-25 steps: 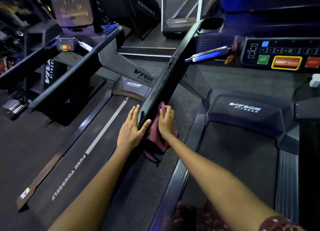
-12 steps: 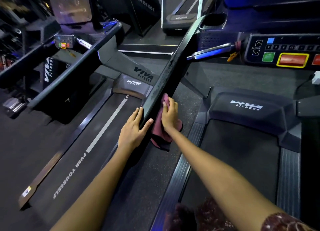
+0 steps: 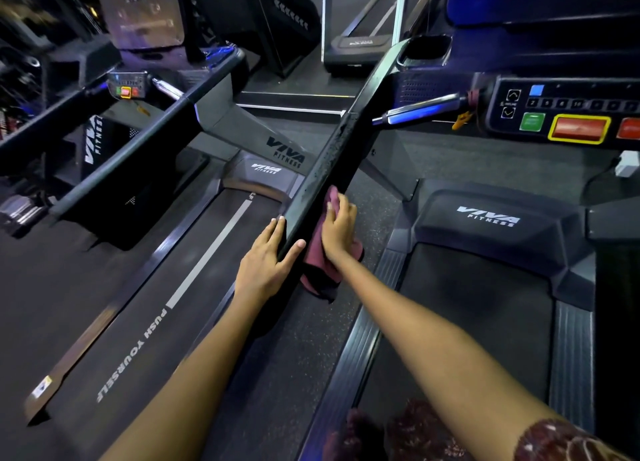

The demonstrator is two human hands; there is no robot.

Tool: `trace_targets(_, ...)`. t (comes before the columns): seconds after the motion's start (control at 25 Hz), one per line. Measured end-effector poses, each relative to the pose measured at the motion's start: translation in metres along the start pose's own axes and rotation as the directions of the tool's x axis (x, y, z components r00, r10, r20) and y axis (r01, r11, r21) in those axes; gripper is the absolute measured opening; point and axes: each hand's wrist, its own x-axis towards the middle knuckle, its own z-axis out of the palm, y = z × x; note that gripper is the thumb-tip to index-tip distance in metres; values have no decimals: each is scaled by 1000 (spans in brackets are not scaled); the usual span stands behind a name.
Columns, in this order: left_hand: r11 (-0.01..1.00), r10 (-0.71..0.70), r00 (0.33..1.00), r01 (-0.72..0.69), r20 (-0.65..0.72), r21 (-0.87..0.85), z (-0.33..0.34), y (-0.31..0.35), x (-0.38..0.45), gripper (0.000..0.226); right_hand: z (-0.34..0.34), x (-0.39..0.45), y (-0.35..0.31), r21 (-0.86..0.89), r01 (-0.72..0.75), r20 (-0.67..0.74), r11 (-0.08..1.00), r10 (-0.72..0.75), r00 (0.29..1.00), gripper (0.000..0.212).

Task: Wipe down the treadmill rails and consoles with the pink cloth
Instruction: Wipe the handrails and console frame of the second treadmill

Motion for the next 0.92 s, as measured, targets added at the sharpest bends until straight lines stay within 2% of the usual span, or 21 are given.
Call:
trace_targets(0.08, 1000, 10, 1000, -9, -4, 15, 0, -2, 1, 74, -4, 11, -19, -63, 83, 4, 995, -83, 997, 33)
trace_targets(0.16, 997, 23, 999, -21, -27, 75, 3, -3, 1, 79, -13, 2, -28, -172, 271, 104, 947, -256, 961, 34)
trace_targets(0.24, 986, 34, 998, -24, -58, 163, 5, -3, 1, 92, -28, -14, -25, -252, 476, 298, 842, -401, 866, 34)
trace_targets(0.28, 983, 25, 997, -12, -68, 182, 5, -3, 1, 95, -37, -16, -24, -282, 548, 398, 788, -424, 813, 35)
trace_targets(0.36, 984, 5, 996, 13, -95, 180, 7, -3, 0, 96, -47, 0, -36, -382, 616, 525, 689, -386, 758, 33)
trace_targets(0.48, 990, 2, 991, 17, -134, 142, 6, -2, 0, 94, -36, 38, -72, -579, 572, 543, 582, -248, 802, 26)
trace_targets(0.56, 994, -4, 991, 18, -131, 109, 5, -2, 0, 93, -24, 37, -87, -668, 619, 578, 414, -235, 781, 25)
trace_targets(0.6, 996, -5, 992, 16, -130, 85, 5, -2, 0, 92, -22, 29, -91, -668, 673, 626, 316, -249, 739, 25)
trace_targets(0.68, 999, -10, 990, 14, -139, 28, 3, -2, -1, 90, -29, 9, -88, -550, 812, 759, 196, -289, 584, 29)
trace_targets(0.72, 1000, -12, 990, 13, -142, 2, 3, -3, -2, 90, -38, 3, -83, -467, 863, 804, 193, -313, 505, 33)
trace_targets(0.76, 1000, -12, 990, 10, -144, -16, 2, -4, -2, 90, -48, 4, -78, -407, 887, 827, 218, -326, 459, 36)
trace_targets(0.8, 1000, -10, 989, 6, -148, -27, 2, -4, -3, 90, -56, 10, -77, -400, 884, 830, 242, -315, 461, 37)
trace_targets(0.84, 1000, -4, 989, 0, -151, -29, 2, -4, -3, 90, -60, 19, -78, -447, 858, 811, 252, -289, 508, 37)
trace_targets(0.92, 999, 0, 988, -6, -152, -38, 2, -5, -3, 90, -53, 40, -86, -589, 750, 722, 301, -221, 655, 32)
